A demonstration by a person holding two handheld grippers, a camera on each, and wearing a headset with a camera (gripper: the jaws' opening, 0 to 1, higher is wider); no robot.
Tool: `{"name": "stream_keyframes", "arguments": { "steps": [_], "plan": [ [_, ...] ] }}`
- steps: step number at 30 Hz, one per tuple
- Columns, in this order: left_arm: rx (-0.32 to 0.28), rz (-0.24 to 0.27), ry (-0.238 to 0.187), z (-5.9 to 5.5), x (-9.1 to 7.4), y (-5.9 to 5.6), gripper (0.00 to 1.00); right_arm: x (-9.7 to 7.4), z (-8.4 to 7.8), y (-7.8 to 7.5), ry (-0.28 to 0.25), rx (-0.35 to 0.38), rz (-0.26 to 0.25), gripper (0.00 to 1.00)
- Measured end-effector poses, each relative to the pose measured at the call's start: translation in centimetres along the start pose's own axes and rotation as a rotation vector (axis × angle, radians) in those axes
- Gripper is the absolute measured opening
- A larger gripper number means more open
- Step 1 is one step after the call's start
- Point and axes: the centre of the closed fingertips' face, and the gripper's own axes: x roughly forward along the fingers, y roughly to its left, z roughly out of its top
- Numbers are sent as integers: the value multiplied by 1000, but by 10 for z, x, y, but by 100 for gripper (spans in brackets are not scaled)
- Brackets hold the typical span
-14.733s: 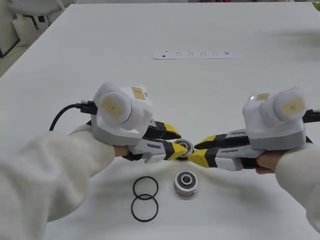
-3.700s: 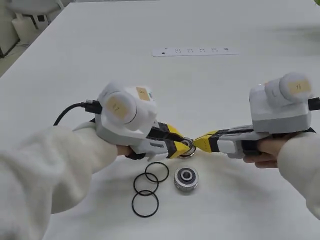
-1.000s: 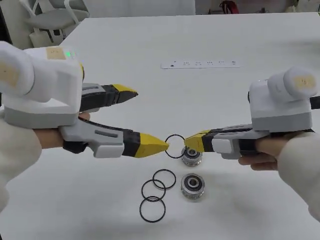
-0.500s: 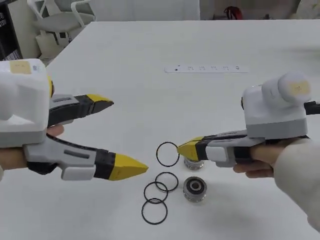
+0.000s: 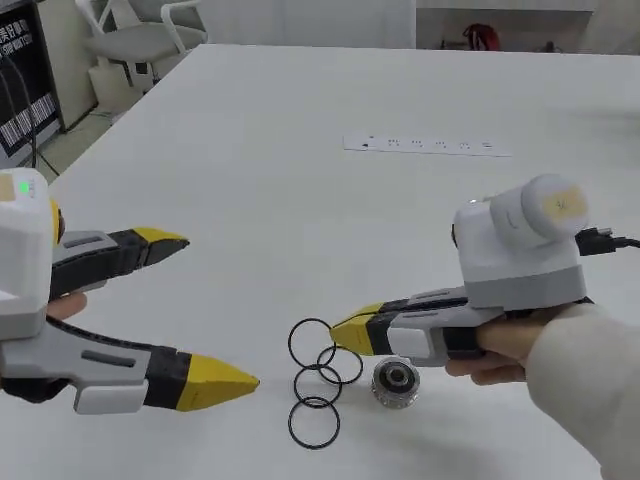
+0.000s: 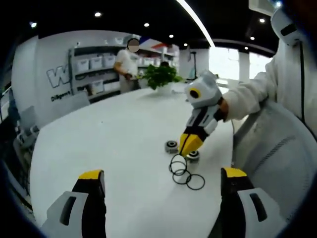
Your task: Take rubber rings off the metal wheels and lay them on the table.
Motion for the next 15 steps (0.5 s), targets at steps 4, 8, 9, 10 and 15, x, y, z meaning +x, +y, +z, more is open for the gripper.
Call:
{"name": "stream_keyframes", "arguments": {
  "steps": [4,8,9,10,15],
  "plan": [
    [-26,6,20,-14,-3,-5,100,6,-5,4,21,-12,11,0],
    [-50,14,31,-24,-7,-8,100,14,-11,4,42,-29,15,0],
    [-60,16,31,-25,-8,-9,100,17,-14,4,50,-35,17,0],
    [-63,16,31,-26,-8,-9,100,18,-15,4,53,-38,17,0],
    [-78,22,29,-29,-10,-10,100,25,-22,0,69,-40,-1,0]
  ]
}}
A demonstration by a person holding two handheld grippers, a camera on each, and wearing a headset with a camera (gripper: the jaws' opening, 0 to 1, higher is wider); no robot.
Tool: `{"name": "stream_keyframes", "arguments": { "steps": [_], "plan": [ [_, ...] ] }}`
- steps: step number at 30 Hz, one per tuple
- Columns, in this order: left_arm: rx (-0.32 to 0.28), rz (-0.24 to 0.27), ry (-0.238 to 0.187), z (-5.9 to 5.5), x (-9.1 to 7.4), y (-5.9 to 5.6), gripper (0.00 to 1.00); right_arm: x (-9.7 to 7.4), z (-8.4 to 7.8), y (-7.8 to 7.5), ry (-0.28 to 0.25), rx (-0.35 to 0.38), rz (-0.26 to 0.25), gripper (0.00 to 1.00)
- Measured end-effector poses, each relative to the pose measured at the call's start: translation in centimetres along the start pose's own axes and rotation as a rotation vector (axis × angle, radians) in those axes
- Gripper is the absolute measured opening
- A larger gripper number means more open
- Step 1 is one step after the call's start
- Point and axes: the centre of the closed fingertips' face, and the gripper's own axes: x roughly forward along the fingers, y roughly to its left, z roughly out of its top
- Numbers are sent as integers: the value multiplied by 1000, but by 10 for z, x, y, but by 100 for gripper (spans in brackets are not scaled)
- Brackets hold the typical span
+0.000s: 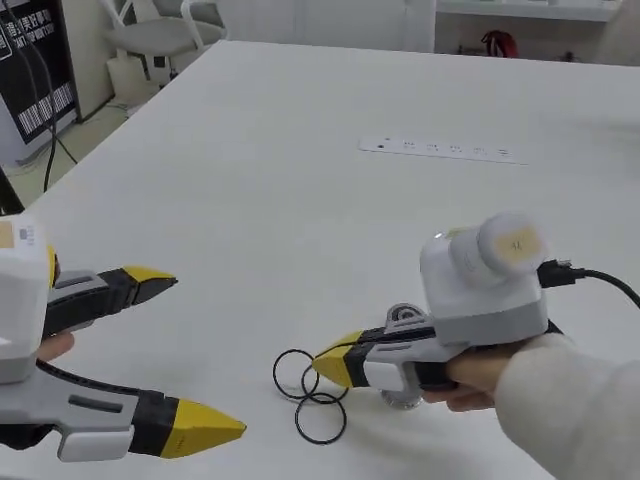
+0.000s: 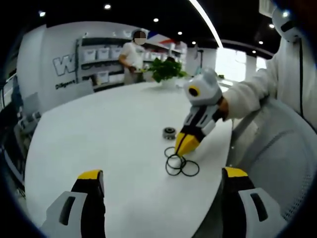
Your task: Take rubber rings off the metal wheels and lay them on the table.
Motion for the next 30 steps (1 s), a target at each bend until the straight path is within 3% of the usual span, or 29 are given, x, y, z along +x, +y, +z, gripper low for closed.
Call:
{"name": "stream_keyframes", "arguments": {
  "steps": [6,22,30],
  "plan": [
    [-14,1,-6,0,0,0,100,2,-2,-8,-7,36,-23,0],
    [-20,-4,-9,1,2,-1,99,0,-8,-18,17,-14,-74,2],
    [-24,0,-13,1,1,0,99,-7,-2,-25,0,-12,-94,2]
  ]
}}
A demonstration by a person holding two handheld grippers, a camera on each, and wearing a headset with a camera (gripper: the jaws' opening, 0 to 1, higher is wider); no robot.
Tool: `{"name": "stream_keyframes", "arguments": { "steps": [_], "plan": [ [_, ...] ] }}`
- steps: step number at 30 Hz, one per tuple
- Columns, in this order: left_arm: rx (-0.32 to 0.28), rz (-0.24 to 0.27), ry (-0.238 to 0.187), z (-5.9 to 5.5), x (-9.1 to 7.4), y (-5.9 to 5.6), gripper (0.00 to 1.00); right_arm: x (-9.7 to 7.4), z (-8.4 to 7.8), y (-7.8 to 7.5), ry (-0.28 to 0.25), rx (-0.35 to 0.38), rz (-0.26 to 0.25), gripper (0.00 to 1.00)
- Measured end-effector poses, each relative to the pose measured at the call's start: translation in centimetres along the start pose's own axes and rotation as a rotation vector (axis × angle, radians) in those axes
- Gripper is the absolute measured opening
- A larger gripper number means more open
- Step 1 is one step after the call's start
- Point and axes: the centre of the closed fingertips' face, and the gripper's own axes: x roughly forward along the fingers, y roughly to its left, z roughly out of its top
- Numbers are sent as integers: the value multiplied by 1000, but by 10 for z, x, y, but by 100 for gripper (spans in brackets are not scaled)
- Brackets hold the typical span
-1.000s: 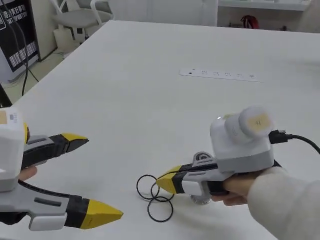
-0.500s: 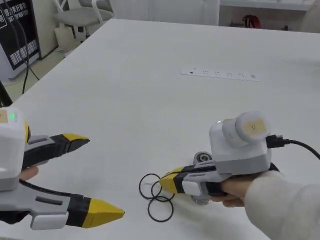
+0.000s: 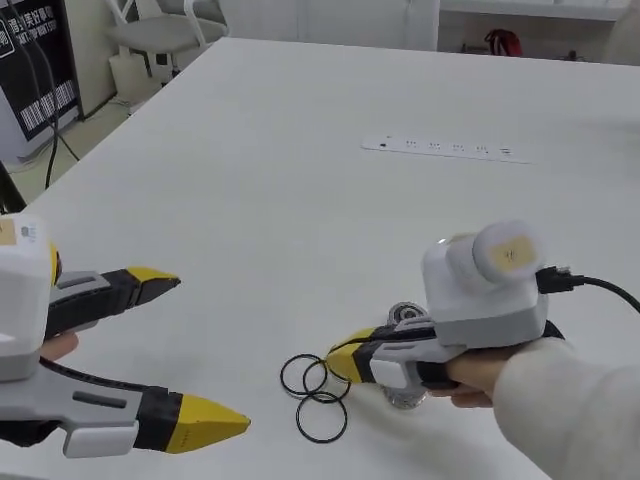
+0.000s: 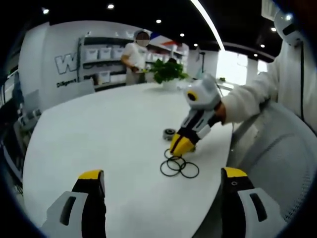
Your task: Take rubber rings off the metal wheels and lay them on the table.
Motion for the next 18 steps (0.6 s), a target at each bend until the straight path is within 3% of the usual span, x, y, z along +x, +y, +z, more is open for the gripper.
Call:
{"name": "stream_keyframes", "arguments": {
  "steps": [18],
  "plan": [
    [9,10,-14,7,-4,1,100,-43,37,-33,-141,48,-87,10]
  ]
}}
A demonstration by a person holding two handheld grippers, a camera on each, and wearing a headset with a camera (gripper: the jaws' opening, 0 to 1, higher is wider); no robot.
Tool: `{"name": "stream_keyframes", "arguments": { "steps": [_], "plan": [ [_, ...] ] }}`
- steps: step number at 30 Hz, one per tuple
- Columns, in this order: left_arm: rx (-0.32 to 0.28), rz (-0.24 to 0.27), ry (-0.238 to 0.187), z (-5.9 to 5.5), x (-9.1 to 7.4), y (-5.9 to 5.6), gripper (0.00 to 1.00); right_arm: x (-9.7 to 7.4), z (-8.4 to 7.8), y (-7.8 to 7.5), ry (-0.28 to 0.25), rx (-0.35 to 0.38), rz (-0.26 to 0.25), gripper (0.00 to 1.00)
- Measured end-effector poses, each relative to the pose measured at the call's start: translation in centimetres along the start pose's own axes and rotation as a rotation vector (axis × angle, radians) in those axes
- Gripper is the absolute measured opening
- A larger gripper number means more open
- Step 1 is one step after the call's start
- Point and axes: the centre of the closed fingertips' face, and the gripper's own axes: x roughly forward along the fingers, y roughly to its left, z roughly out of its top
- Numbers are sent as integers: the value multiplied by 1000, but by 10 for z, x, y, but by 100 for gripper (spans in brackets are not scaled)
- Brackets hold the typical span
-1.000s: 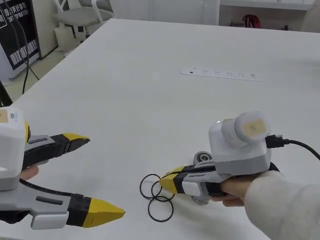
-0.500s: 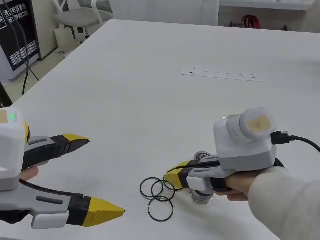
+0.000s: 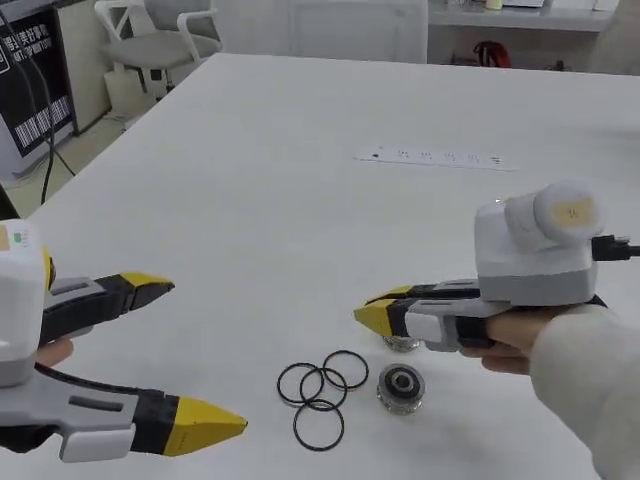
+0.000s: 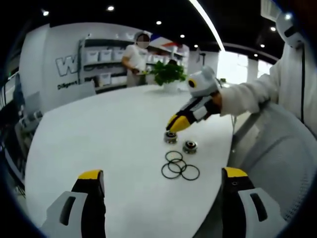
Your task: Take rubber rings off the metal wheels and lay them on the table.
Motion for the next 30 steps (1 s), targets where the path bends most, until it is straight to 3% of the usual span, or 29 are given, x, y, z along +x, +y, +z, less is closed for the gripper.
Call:
{"name": "stream_keyframes", "arguments": {
  "steps": [9,14,23,30],
  "plan": [
    [3,3,-3,3,-2,1,100,-17,13,-4,-38,-15,-6,22],
    [9,-3,-1,4,-1,-1,100,-29,20,-6,-51,-47,-8,35],
    [10,-3,-16,10,0,-1,100,-55,30,-11,-89,-61,-23,55],
    [14,-1,-25,12,0,-2,100,-79,33,-11,-108,-105,-37,64]
  ]
}}
